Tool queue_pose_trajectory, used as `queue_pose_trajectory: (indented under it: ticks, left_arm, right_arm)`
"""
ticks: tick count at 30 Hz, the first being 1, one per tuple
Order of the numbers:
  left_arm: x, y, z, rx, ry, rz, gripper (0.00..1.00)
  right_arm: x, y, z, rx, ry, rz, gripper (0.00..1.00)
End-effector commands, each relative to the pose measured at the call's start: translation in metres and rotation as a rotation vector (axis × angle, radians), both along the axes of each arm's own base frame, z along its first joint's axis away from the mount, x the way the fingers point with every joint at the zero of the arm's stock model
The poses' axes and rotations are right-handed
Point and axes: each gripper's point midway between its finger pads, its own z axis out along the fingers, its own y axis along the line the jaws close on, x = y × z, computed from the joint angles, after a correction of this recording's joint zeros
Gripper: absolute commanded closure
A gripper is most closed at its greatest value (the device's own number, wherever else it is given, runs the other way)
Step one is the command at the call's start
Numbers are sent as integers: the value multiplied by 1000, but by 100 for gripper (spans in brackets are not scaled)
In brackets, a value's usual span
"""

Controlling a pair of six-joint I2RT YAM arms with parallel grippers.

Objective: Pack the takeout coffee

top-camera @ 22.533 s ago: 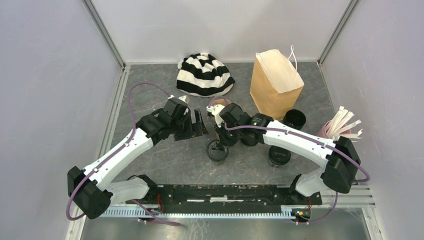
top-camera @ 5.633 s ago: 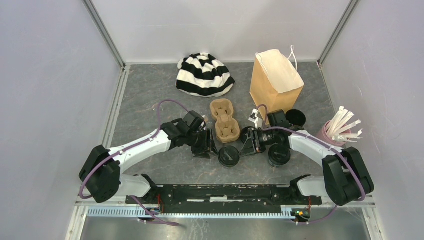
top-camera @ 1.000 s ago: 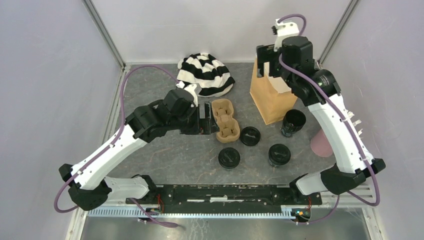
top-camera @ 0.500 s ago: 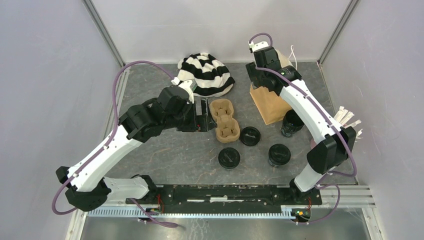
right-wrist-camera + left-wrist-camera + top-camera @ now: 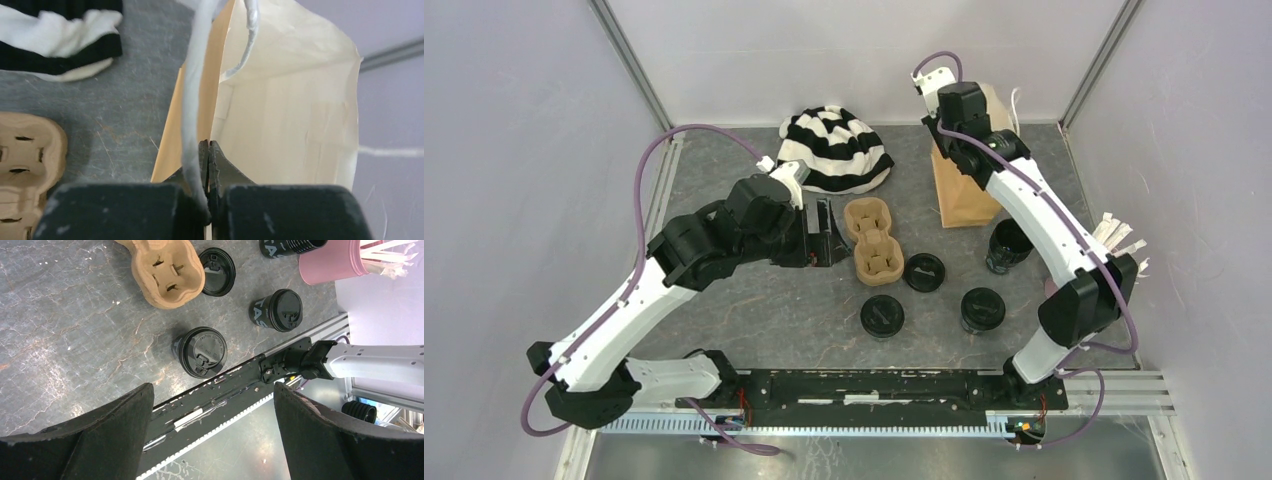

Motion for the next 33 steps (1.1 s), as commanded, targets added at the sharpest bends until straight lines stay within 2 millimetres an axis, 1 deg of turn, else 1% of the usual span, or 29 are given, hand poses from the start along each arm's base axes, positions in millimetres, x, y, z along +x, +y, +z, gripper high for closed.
queue_pose_trajectory:
  ticks: [1,3,4,6,8,10,12,13,15,16,18,20,21,22,23,24,27,30,33]
  left_arm:
    - [-2,11,21,-29,-84,-12,5]
    - [-4,14,28,-58,-108,-8,6]
    - [-5,16,33,-74,-121,-5,5]
    - [-7,22,45,-111,-159,12,6]
    - [-9,30,61,-163,-211,32,6]
    - [-15,40,84,-235,-282,41,5]
    - [-23,50,109,-309,-363,35,5]
    - [-28,55,121,-346,-406,27,5]
    - [-40,67,146,-416,-493,6,5]
    - [-46,74,156,-446,-530,3,5]
    - [-55,89,172,-485,-587,15,5]
    - [-61,105,181,-505,-624,44,4]
    - [-64,112,184,-515,-636,57,4]
    - [-67,119,186,-522,-645,71,4]
    - [-69,125,186,-522,-645,87,4]
    - [-70,130,186,-525,-643,104,4]
    - [-76,139,187,-548,-646,119,5]
    - [-81,144,190,-568,-653,120,5]
    - [-81,146,189,-561,-650,127,5]
  right_arm:
    - [-7,27,137,109,-366,223,100]
    - [-18,45,166,140,-435,323,100]
    - [-26,59,179,155,-466,383,100]
    - [-47,94,197,159,-508,524,100]
    - [-73,137,207,146,-535,688,100]
    - [-99,175,213,188,-547,837,100]
    - [-123,210,216,260,-554,973,100]
    - [-133,224,215,269,-557,1022,100]
    - [-154,254,207,270,-550,1108,100]
    - [-160,267,201,270,-537,1147,100]
    - [-175,293,186,265,-501,1232,100]
    - [-189,317,168,219,-456,1305,100]
    - [-195,328,154,182,-423,1329,100]
    - [-199,336,147,142,-409,1344,100]
    - [-203,344,135,94,-385,1352,100]
    - [-207,351,122,48,-358,1354,100]
    - [-214,361,95,-62,-314,1343,100]
    - [-227,369,64,-138,-263,1380,100]
    - [-240,376,38,-194,-228,1419,100]
